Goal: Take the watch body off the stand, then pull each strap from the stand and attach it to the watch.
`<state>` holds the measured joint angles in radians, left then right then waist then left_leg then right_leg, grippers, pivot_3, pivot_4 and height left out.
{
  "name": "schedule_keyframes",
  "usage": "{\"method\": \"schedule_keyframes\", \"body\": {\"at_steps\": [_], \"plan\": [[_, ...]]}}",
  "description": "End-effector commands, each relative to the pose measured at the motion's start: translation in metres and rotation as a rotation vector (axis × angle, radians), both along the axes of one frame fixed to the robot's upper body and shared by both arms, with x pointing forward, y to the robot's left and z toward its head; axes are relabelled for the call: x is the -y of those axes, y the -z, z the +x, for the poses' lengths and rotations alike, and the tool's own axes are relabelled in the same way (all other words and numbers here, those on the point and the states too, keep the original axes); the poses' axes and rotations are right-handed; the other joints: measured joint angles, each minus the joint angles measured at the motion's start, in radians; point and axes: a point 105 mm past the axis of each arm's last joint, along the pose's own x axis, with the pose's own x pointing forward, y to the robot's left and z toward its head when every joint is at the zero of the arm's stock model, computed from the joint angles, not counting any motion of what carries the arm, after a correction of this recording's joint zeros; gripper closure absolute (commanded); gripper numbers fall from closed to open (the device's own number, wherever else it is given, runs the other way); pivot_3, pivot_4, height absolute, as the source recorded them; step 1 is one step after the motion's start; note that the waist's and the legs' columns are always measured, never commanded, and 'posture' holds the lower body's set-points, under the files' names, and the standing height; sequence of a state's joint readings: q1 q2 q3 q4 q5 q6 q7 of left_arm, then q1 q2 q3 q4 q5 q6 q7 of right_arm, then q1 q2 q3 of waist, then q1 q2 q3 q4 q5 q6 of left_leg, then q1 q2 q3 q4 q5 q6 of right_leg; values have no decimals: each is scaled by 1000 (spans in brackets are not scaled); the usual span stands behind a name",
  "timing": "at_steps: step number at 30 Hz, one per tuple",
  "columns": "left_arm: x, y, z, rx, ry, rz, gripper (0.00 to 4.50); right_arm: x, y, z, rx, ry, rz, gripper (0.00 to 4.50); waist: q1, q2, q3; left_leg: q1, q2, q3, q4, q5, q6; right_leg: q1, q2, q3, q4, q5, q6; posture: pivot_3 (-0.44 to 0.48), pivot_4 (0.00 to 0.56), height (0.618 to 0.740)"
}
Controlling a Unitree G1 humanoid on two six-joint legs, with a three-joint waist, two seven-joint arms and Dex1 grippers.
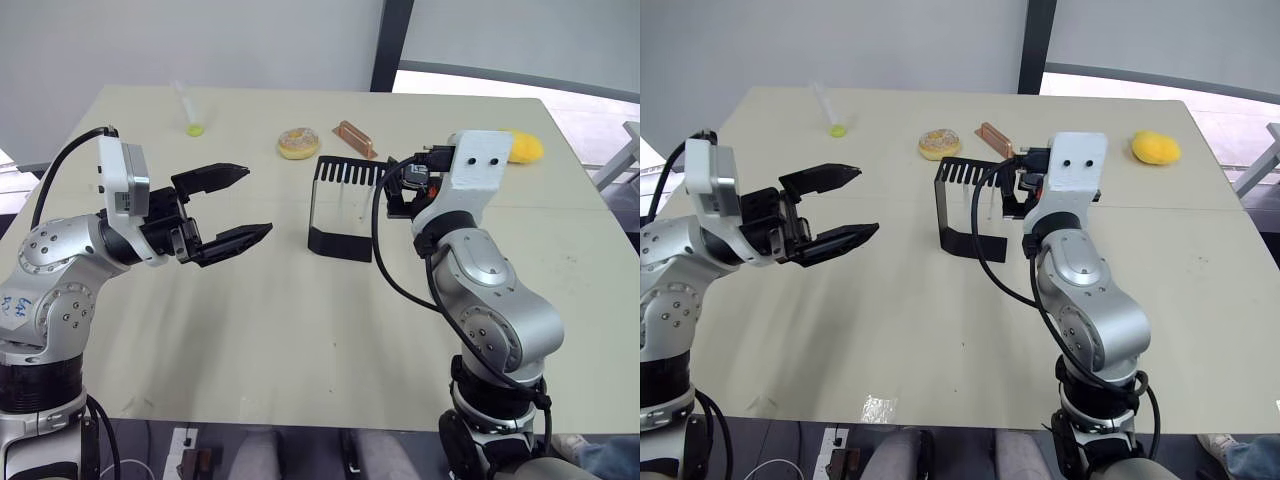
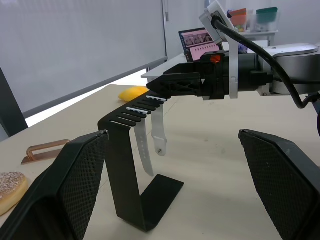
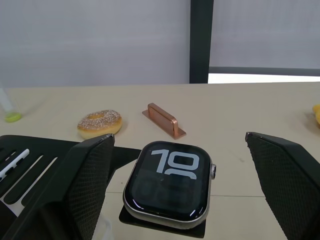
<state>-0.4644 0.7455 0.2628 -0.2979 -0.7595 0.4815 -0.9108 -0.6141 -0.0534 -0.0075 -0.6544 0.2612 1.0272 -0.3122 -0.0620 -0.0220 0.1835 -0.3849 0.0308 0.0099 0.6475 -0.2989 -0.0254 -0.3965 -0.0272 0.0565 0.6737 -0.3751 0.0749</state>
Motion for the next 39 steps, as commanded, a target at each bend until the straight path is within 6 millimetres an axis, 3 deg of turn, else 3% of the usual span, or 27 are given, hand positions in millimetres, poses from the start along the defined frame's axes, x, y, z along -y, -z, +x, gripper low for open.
{"method": "schedule_keyframes", "body": {"at_steps": [1, 7, 10, 14, 25, 30, 34, 37, 39], "plan": [[-1, -6, -4, 41, -6, -2, 0, -2, -11, -3, 45, -16, 16, 57, 0, 0, 0, 0, 0, 0, 0, 0, 0, 0, 0, 0, 0, 0, 0, 0, 150, 740], [-2, -5, -4, 41, -8, -3, 0, -2, -9, -3, 37, -20, 21, 57, 0, 0, 0, 0, 0, 0, 0, 0, 0, 0, 0, 0, 0, 0, 0, 0, 150, 740], [-2, -5, -3, 41, -8, -3, 0, -4, -9, -3, 34, -26, 25, 809, 0, 0, 0, 0, 0, 0, 0, 0, 0, 0, 0, 0, 0, 0, 0, 0, 150, 740], [-3, -5, -3, 42, -10, -3, 0, -4, -11, -3, 42, -30, 28, 2804, 0, 0, 0, 0, 0, 0, 0, 0, 0, 0, 0, 0, 0, 0, 0, 0, 150, 740], [-5, -4, -4, 42, -19, -1, 0, -1, -16, -5, 72, -28, 38, 2864, 0, 0, 0, 0, 0, 0, 0, 0, 0, 0, 0, 0, 0, 0, 0, 0, 150, 740], [-6, 1, -5, 37, -11, 8, 0, 6, -45, -23, 235, -77, 49, 2864, 0, 0, 0, -1, 0, 0, 0, 0, 0, 0, 0, 0, -1, 0, 0, 0, 150, 740], [-5, 7, -7, 36, 25, 46, 0, 17, -52, -33, 274, -67, 15, 2864, 1, 0, 0, -1, 0, 0, 0, 0, 0, 0, 0, 0, -1, 0, 0, 0, 150, 740], [5, 16, -13, 29, 115, 99, 0, 50, -39, -46, 239, 2, -45, 2864, 4, 0, 0, -1, 0, -1, -1, 0, 0, 0, 0, 0, -2, 0, 0, 0, 150, 740], [11, 26, -16, 29, 168, 140, 0, 64, -17, -49, 171, 15, -100, 2864, 9, 0, 0, -1, 0, -2, -1, 0, 0, 1, 0, -1, -3, 0, 0, 0, 150, 740]]}}
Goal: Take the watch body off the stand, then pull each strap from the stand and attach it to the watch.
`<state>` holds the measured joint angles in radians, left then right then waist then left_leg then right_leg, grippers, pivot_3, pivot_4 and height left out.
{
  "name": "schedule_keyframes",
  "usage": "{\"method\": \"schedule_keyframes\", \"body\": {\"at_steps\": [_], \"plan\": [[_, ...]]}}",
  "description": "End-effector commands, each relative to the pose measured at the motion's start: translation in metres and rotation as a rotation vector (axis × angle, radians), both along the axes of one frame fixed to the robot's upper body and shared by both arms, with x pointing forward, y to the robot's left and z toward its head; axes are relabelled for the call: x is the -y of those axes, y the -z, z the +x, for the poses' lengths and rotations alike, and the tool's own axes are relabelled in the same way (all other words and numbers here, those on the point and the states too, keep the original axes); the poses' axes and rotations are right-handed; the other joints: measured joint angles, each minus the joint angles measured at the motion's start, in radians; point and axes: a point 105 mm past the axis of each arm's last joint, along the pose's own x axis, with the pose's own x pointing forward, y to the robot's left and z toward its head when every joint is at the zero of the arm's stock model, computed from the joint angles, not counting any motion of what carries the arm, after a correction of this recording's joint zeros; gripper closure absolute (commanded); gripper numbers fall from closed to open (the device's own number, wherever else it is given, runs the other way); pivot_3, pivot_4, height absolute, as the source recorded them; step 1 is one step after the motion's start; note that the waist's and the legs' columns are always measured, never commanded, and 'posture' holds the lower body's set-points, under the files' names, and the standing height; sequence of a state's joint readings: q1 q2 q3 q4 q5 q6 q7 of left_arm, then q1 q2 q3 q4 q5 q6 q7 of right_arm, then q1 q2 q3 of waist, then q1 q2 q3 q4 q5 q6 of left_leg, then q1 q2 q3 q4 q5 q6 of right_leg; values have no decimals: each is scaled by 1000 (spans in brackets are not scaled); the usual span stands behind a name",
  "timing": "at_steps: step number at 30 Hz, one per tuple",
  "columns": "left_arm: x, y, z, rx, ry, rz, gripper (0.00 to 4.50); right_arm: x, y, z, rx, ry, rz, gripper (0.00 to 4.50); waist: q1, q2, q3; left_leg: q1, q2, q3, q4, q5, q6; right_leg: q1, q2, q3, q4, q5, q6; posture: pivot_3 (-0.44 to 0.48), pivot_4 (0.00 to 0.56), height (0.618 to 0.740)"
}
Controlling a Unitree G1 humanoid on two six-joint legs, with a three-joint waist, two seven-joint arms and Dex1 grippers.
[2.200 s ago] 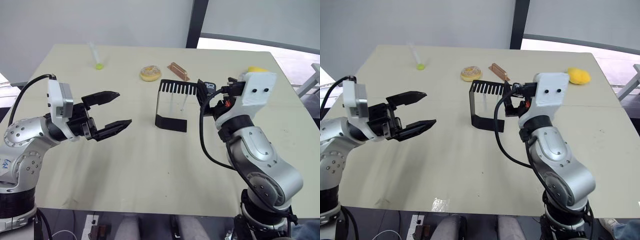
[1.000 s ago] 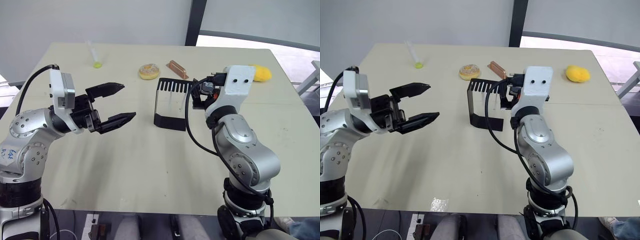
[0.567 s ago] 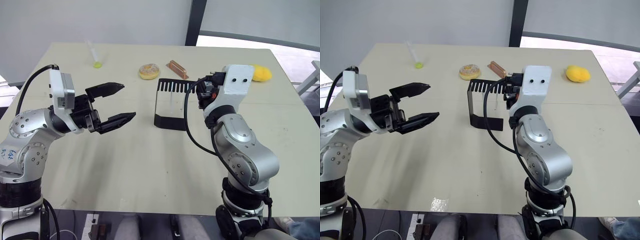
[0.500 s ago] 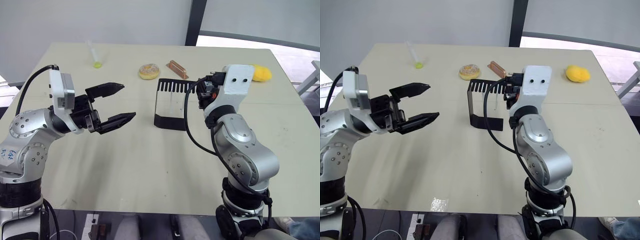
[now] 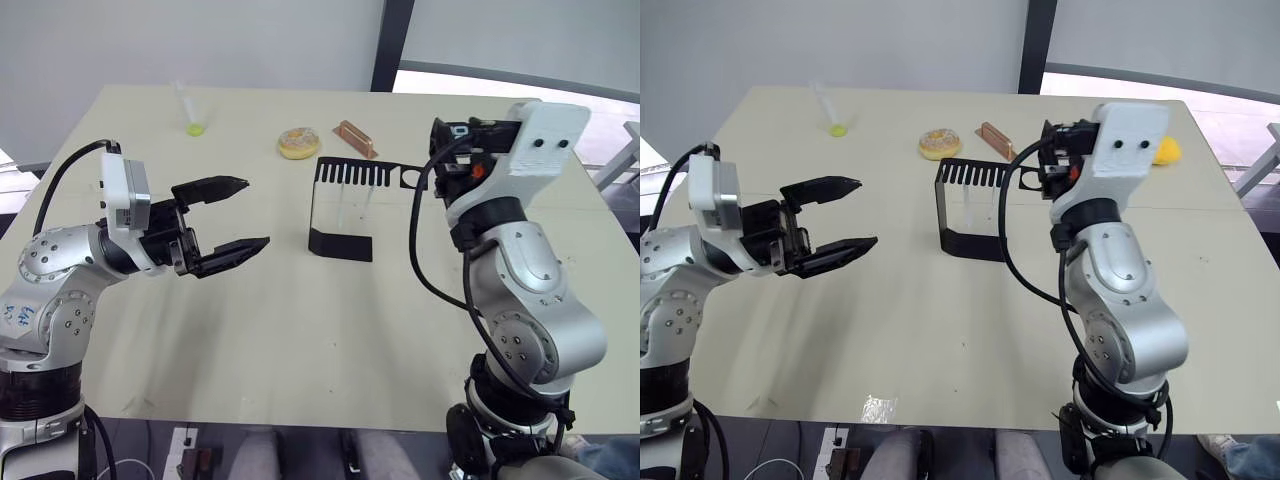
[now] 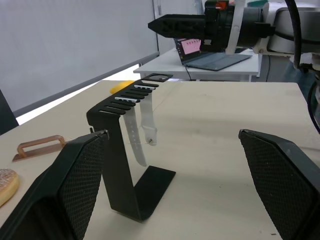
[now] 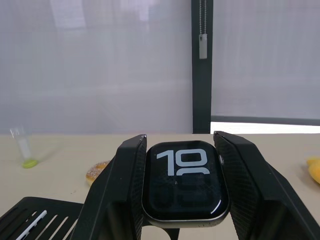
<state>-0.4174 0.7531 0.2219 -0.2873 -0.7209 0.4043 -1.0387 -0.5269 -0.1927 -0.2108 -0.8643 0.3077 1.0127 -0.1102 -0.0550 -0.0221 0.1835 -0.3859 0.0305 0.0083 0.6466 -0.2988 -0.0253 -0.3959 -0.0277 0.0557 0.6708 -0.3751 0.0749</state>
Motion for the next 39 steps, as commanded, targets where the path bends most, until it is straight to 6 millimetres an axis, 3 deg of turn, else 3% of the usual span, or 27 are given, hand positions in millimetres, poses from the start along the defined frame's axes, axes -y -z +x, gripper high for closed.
{"method": "schedule_keyframes", "body": {"at_steps": [1, 6, 11, 18, 24, 33, 39], "plan": [[9, 11, -8, 18, 93, 67, 0, 21, 18, -12, -35, 25, -39, 2864, 2, 0, 0, 0, 0, -1, 0, 0, 0, 1, 0, 0, -1, 0, 0, 0, 150, 740], [20, 30, -23, -2, 239, 136, 0, 53, 65, -19, -145, 100, -10, 2864, -6, 0, 0, 1, 0, 1, -1, 1, 1, 1, 1, 1, -3, 0, 0, 0, 150, 740], [24, 40, -25, -23, 283, 143, 0, 51, 124, -19, -293, -91, -9, 2864, -6, 0, 0, 1, 0, 1, 0, 1, 1, 2, 2, 2, -3, 0, 0, 0, 150, 740], [17, 49, -5, -44, 237, 130, 0, 59, 173, -6, -375, -137, -25, 2864, -3, 0, 0, 3, 0, 2, 0, 1, 1, 4, 2, 2, -3, 0, 0, 0, 150, 740], [14, 45, -3, -33, 227, 134, 0, 47, 195, -5, -428, -207, -11, 2864, -1, 0, 0, 3, 0, 2, 0, 1, 1, 3, 2, 2, -2, 0, 0, 0, 150, 740], [12, 46, -6, -46, 209, 125, 0, 48, 207, -7, -462, -224, -20, 2864, 1, 0, 0, 3, 0, 1, 1, 1, 1, 3, 1, 2, 0, 0, 0, 0, 150, 740], [9, 47, -4, -46, 194, 133, 0, 59, 199, -6, -416, -208, -60, 31, 2, 0, 0, 3, 0, 1, 1, 1, 1, 4, 1, 2, 0, 0, 0, 0, 150, 740]]}}
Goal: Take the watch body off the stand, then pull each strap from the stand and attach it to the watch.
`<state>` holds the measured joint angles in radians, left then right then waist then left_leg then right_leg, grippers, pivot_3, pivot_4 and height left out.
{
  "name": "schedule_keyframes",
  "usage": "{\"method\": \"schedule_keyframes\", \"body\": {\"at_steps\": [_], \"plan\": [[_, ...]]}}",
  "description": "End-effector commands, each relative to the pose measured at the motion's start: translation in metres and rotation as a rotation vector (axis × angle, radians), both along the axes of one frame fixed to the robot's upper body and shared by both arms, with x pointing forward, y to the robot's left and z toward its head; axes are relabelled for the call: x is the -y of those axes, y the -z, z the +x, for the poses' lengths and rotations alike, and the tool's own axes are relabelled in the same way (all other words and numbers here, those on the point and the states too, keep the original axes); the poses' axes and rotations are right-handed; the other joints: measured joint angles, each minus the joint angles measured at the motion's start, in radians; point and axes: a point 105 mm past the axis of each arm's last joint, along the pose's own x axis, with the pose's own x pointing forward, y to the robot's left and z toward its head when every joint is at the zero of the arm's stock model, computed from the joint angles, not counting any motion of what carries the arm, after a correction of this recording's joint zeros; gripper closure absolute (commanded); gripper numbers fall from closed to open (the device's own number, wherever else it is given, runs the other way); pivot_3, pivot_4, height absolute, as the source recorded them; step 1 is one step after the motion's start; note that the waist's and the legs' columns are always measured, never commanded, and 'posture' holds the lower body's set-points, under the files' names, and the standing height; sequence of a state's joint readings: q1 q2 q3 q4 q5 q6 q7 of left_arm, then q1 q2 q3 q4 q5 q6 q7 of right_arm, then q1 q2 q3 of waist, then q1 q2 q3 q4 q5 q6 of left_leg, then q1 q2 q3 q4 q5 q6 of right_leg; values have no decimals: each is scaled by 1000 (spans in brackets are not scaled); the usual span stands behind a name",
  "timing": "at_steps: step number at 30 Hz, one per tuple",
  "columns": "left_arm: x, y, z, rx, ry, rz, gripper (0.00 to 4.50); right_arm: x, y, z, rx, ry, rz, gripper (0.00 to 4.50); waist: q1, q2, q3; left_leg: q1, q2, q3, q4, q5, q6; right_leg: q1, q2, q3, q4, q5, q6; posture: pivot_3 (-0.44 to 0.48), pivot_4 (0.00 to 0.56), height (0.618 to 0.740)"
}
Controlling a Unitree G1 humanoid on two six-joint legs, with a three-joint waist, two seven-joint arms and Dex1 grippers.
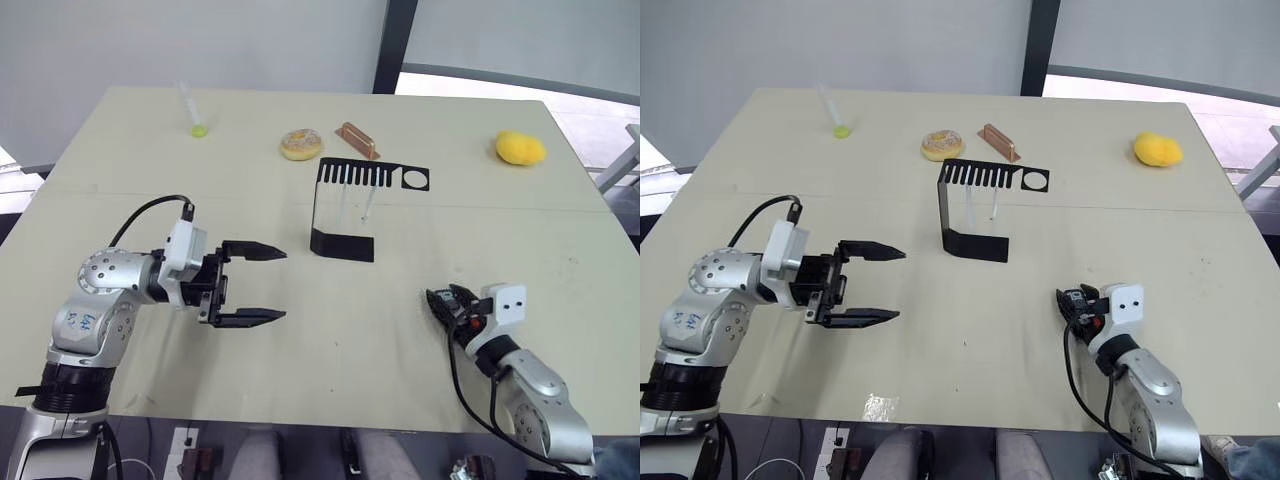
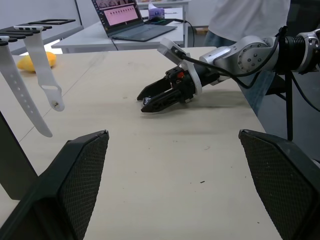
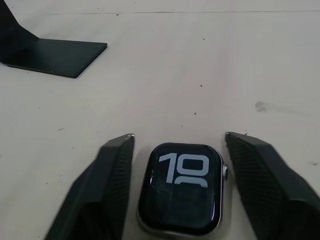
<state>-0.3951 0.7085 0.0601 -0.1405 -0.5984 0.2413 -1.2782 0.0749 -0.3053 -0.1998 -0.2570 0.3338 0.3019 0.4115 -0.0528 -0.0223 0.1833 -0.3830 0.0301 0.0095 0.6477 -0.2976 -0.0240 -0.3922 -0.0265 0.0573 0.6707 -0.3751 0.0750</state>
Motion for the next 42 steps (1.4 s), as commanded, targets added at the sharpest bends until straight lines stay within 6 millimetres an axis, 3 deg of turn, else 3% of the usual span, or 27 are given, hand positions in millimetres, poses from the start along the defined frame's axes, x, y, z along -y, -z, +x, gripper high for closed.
{"method": "schedule_keyframes", "body": {"at_steps": [1, 5, 10, 14, 17, 21, 24, 26, 28, 32, 35, 39, 42], "plan": [[-5, -5, -1, 34, -18, 4, 0, 10, -9, -2, 36, -3, -20, 31, 0, 0, 0, 0, 0, 0, 0, 0, 0, 0, 0, 0, 0, 0, 0, 0, 150, 740], [-17, 0, -1, 16, -77, 11, 0, 10, -38, -15, 101, -90, -34, 31, 1, 0, 0, 0, 0, 0, 0, 0, 0, 0, 0, 0, 0, 0, 0, 0, 150, 740], [-49, 12, -1, -4, -259, 13, 0, 22, -79, -53, 184, -232, -137, 31, -1, 1, 0, 1, 1, 0, -1, 0, 0, 0, 1, 0, 0, 0, 0, 0, 150, 740], [-75, 17, 3, 22, -456, -21, 0, 60, -91, -79, 201, -222, -265, 31, 6, 0, 0, 5, 1, -1, -2, -1, 1, 7, 0, -1, -5, 0, 0, 0, 150, 740], [-96, 21, 4, 60, -595, -25, 0, 95, -85, -95, 140, -181, -381, 31, 11, 0, 0, 15, 1, -1, -4, -5, 3, 19, 0, -1, -12, 0, 0, 0, 150, 740], [-157, 40, -9, 64, -885, -10, 0, 167, -79, -119, 97, 30, -484, 31, 12, 0, 0, 15, 1, 1, -3, -7, 5, 20, -1, 0, -15, 0, 1, 0, 150, 740], [-185, 54, -19, 40, -978, 41, 0, 192, -78, -126, 102, 114, -531, 31, 10, 0, 0, 15, 2, 1, -5, -8, 5, 19, 0, 0, -16, 0, 1, 0, 150, 740], [-197, 49, -18, 59, -1035, 26, 0, 198, -79, -124, 119, 139, -541, 31, 9, 0, 0, 16, 1, 2, -4, -7, 5, 19, -1, 0, -15, 0, 1, 0, 150, 740], [-196, 42, -15, 74, -1043, -3, 0, 197, -78, -121, 128, 126, -538, 31, 9, 0, 0, 16, 1, 2, -3, -7, 5, 20, -2, 0, -14, 0, 1, 0, 150, 740], [-173, 39, -9, 65, -1014, -38, 0, 180, -76, -104, 183, 57, -510, 31, 10, 0, 0, 16, 1, 1, -3, -8, 5, 20, -2, 0, -14, 0, 1, 0, 150, 740], [-136, 26, 2, 77, -936, -106, 0, 134, -82, -82, 331, -101, -414, 31, 9, 0, 0, 16, 1, 1, -3, -8, 5, 20, -2, 0, -14, 0, 1, 0, 150, 740], [-78, 6, 10, 88, -820, -171, 0, 70, -87, -64, 404, -289, -242, 31, 11, 0, 0, 15, 1, 1, -1, -8, 4, 19, -1, 0, -11, 1, 1, 0, 150, 740], [-56, -1, 17, 66, -830, -208, 0, 43, -91, -58, 455, -336, -194, 31, 12, 0, 0, 15, 1, 1, -1, -8, 4, 19, -1, -1, -10, 1, 2, 0, 150, 740]]}}
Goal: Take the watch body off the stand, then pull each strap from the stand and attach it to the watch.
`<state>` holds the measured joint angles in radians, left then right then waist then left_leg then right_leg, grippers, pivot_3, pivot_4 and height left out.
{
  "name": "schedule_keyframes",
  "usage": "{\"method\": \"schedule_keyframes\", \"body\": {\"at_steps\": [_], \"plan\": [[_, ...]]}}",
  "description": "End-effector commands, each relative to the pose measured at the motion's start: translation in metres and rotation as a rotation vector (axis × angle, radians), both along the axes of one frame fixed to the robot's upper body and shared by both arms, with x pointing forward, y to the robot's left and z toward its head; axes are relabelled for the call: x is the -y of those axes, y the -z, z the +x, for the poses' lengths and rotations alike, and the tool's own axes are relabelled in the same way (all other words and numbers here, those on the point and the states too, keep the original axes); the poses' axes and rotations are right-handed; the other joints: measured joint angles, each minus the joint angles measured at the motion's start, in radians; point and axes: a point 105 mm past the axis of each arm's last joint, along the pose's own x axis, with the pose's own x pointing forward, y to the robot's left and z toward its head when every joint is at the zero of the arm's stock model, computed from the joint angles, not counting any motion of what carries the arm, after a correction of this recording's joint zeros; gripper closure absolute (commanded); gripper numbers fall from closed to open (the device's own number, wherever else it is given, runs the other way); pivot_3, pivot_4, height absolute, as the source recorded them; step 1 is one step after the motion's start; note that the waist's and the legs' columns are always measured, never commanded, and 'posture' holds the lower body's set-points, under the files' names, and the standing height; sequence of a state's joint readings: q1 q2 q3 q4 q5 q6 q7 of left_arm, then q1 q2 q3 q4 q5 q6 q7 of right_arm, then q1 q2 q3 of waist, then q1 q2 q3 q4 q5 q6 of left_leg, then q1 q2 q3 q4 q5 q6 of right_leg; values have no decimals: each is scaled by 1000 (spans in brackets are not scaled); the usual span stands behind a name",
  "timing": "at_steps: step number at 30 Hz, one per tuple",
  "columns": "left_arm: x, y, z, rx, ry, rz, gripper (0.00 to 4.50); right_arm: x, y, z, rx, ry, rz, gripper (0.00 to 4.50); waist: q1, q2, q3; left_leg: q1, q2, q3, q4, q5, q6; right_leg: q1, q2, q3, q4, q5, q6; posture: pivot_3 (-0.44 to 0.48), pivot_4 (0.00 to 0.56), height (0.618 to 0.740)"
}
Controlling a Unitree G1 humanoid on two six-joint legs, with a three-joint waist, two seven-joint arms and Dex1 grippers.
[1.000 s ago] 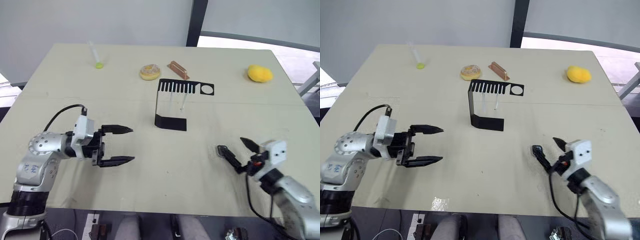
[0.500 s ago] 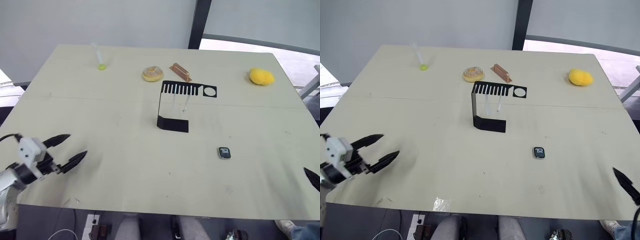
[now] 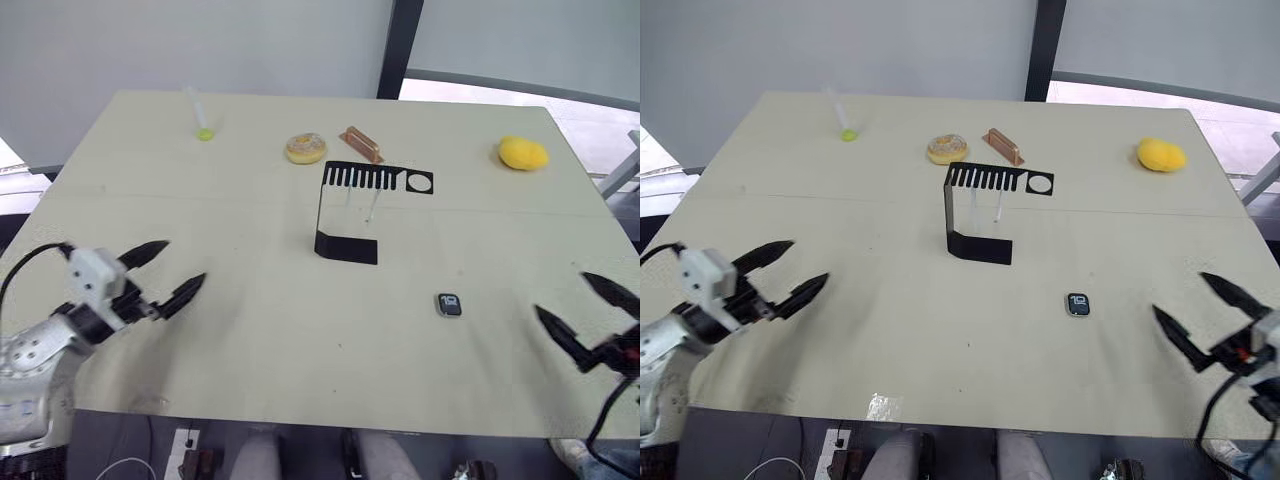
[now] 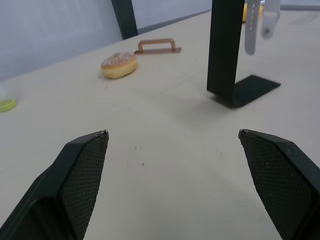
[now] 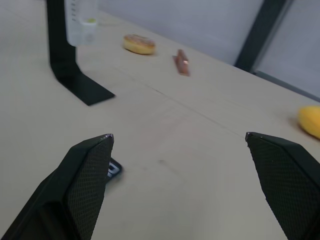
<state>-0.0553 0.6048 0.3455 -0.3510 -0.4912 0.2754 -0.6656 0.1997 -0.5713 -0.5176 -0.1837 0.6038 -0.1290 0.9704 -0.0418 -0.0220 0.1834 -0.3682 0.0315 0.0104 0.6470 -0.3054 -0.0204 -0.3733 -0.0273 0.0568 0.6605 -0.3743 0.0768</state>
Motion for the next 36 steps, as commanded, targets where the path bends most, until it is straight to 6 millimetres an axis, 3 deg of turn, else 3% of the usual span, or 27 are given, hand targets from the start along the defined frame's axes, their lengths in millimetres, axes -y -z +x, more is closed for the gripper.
{"method": "schedule_keyframes", "body": {"at_steps": [1, 3, 7, 15, 30, 36], "plan": [[24, -11, 5, 7, -16, -46, 0, -27, -13, 2, 67, -68, 25, 31, 2, 0, 0, 0, 0, 0, 0, 0, 0, 0, 0, 0, 0, 0, 0, 0, 150, 740], [53, -12, 14, 16, 3, -63, 0, -50, -12, 7, 91, -130, 53, 31, 10, 0, 0, 0, 0, 0, 0, 0, 0, 0, 0, 0, 0, 0, 0, 0, 150, 740], [80, -9, 32, 1, -25, -98, 0, -76, -6, 10, 69, -216, 96, 31, 15, 0, 0, -1, -1, 0, 2, 0, 0, -1, 1, 0, 0, 0, 1, 0, 150, 740], [121, 3, 60, -12, -34, -113, 0, -93, 3, 15, 50, -264, 119, 31, 15, 0, 0, -1, -1, 0, 3, 0, -1, -1, 2, 0, 1, 1, 1, 0, 150, 740], [145, 1, 96, 58, -206, -136, 0, -104, 10, 19, 32, -294, 115, 31, 17, 0, 0, -1, -1, 0, 4, 1, -1, -1, 2, 0, 1, 1, 1, 0, 150, 740], [159, 1, 98, 38, -223, -177, 0, -113, 11, 22, 29, -308, 115, 31, 17, 0, 0, -1, -1, 0, 4, 1, -2, -1, 2, 0, 1, 1, 1, 0, 150, 740]]}}
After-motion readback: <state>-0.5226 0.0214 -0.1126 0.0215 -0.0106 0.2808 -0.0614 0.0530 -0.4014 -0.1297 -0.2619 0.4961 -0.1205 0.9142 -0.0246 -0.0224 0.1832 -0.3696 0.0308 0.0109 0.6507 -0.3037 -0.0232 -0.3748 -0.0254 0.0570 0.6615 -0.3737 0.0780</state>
